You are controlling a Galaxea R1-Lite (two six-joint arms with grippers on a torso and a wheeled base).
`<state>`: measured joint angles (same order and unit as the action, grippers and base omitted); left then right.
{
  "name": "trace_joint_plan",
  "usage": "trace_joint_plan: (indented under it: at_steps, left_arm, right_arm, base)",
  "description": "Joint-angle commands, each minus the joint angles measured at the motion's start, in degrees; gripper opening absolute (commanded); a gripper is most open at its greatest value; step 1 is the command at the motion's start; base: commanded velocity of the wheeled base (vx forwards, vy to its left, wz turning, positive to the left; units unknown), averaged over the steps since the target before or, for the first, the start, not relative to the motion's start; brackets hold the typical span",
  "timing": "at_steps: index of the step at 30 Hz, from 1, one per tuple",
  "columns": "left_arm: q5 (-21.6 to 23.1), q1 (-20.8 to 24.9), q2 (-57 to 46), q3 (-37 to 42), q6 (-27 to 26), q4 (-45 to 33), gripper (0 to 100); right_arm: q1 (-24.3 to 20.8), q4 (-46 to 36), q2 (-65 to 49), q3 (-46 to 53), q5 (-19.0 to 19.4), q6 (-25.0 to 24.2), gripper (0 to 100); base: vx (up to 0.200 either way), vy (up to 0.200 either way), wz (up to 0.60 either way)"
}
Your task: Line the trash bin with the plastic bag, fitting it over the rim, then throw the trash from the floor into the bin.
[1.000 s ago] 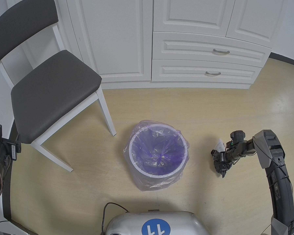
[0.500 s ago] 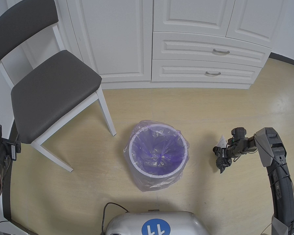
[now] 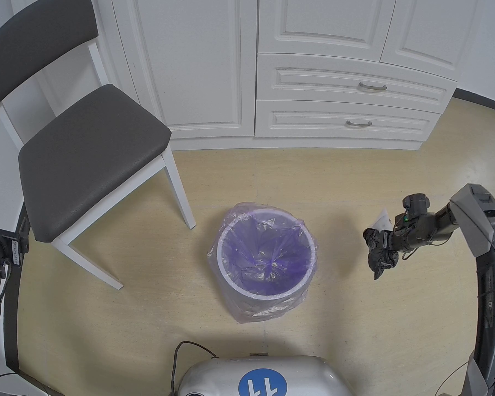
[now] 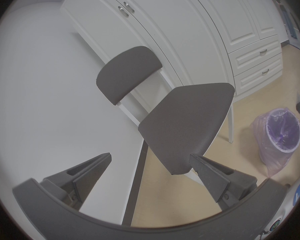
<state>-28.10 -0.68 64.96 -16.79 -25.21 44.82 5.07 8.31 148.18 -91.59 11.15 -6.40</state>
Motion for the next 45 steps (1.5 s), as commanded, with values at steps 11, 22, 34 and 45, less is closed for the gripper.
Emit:
trace_joint_plan:
  at_steps: [11,22,34,45]
  left_arm:
    - [-0.11,-3.18,-5.81,0.0,-5.11,-0.09,100]
    - [0.06,-3.18,-5.81,-0.09,-5.02,-0.09,100]
    - [0.06,-3.18,-5.81,0.18,-5.02,0.0,100]
    - [0.15,-3.1,-5.73,0.26,-5.02,0.0,100]
  right_arm:
    - [-11.14,0.12,-30.58,17.76,-0.34,-1.86,0]
    - [-26.17,20.78,-27.68,23.3,-3.42,-19.62,0]
    - [-35.66,62.97,-13.7,32.96,-10.01,-18.3,0]
    - [-38.56,81.69,0.89,31.65,-18.71,14.4,0]
  base:
    - [0.0,0.0,0.0]
    - [0.0,0.0,0.0]
    - [0.0,0.0,0.0]
    - [0.0,0.0,0.0]
